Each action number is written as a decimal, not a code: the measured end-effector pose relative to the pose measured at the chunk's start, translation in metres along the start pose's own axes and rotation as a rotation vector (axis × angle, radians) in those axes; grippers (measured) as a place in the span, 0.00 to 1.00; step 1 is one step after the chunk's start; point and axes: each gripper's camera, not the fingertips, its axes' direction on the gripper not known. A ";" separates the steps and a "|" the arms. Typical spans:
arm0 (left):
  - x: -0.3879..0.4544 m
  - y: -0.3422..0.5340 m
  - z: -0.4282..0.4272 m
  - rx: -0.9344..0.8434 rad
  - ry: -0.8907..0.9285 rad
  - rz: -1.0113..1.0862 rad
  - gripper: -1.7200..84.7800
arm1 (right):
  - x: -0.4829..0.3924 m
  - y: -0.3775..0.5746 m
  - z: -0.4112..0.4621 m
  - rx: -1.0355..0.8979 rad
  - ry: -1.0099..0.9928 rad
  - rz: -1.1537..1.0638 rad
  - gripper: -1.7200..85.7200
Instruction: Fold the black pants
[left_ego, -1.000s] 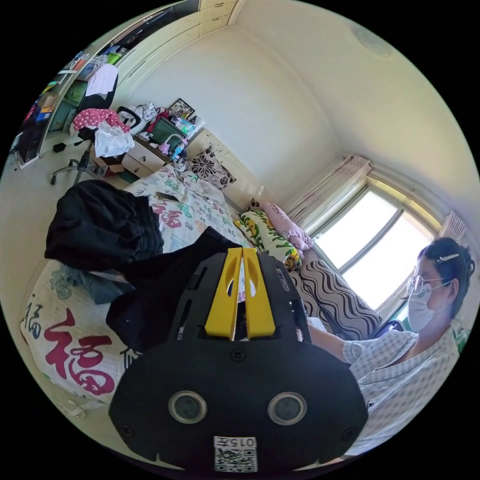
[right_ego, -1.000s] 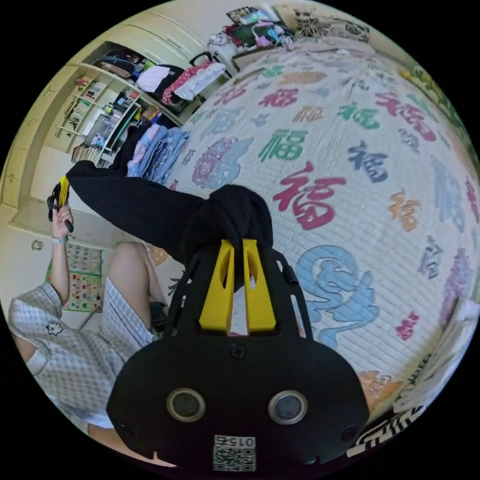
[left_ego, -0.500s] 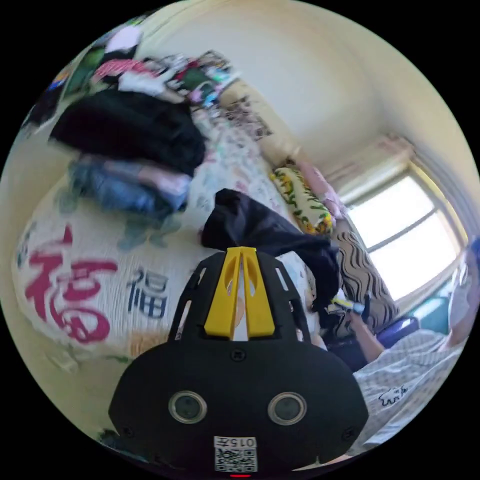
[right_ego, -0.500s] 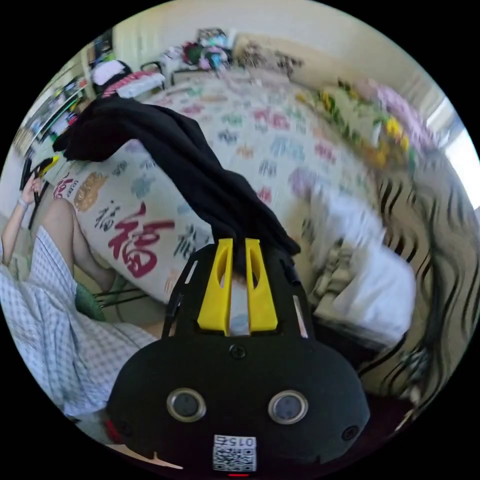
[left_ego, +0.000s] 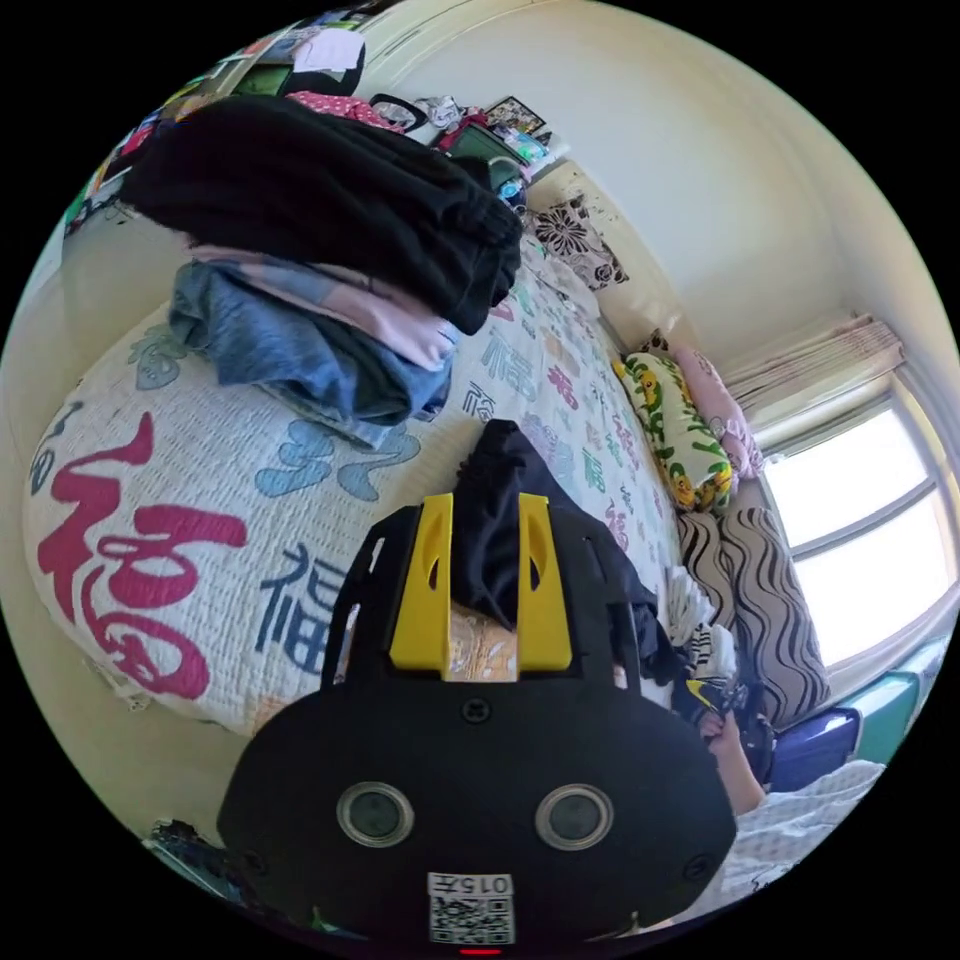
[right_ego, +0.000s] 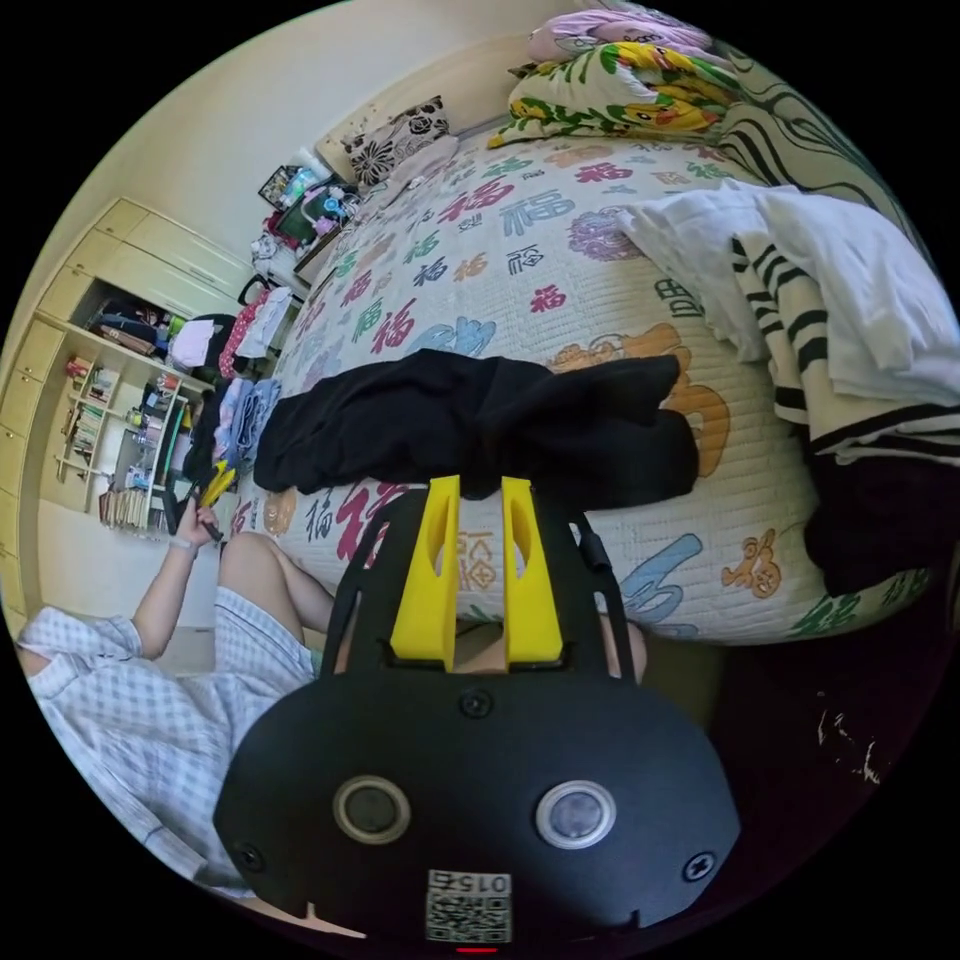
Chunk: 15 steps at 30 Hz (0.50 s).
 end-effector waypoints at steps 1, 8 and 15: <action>0.010 -0.007 0.017 -0.017 -0.031 0.045 0.13 | -0.004 0.003 0.001 -0.009 0.010 -0.011 0.10; 0.027 -0.024 0.115 -0.299 -0.226 0.156 0.10 | -0.010 0.020 0.001 -0.038 0.070 -0.020 0.10; 0.044 0.026 0.027 -0.052 -0.015 0.408 0.03 | -0.018 0.027 0.001 -0.047 0.036 -0.033 0.09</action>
